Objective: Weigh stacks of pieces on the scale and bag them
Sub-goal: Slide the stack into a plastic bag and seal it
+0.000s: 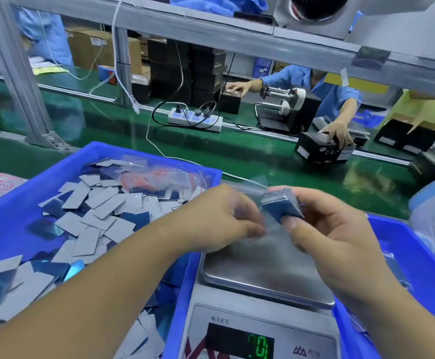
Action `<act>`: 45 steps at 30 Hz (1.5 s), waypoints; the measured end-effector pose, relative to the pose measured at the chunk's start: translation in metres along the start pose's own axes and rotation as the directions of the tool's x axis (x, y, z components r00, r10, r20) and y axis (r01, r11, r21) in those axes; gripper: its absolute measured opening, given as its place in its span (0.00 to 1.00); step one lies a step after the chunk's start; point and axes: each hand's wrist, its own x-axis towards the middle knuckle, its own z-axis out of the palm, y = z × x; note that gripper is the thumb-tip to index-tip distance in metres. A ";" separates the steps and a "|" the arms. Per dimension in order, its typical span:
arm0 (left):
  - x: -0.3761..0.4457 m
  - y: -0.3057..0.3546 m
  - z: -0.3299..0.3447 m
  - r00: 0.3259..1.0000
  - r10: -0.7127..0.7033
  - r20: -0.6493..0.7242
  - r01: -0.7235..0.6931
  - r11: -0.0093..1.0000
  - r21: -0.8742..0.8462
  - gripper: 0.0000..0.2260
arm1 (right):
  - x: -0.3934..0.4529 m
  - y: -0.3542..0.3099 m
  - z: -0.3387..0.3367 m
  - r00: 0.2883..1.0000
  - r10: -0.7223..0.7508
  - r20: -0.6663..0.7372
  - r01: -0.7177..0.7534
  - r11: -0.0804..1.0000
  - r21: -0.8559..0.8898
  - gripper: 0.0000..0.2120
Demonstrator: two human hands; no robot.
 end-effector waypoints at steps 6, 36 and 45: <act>0.006 -0.010 -0.015 0.952 -0.159 -0.263 0.075 0.950 -0.303 0.17 | 0.008 0.014 -0.018 0.974 0.228 -0.006 -0.195 0.820 -0.537 0.13; 0.005 -0.004 0.003 0.989 -0.131 -0.065 0.062 0.778 -0.625 0.15 | -0.002 0.016 0.003 0.993 0.113 -0.018 -0.114 0.952 -0.284 0.14; 0.003 -0.005 0.003 0.997 -0.082 -0.016 0.057 0.805 -0.591 0.06 | -0.003 0.018 0.003 0.983 0.132 -0.124 -0.160 0.955 -0.251 0.14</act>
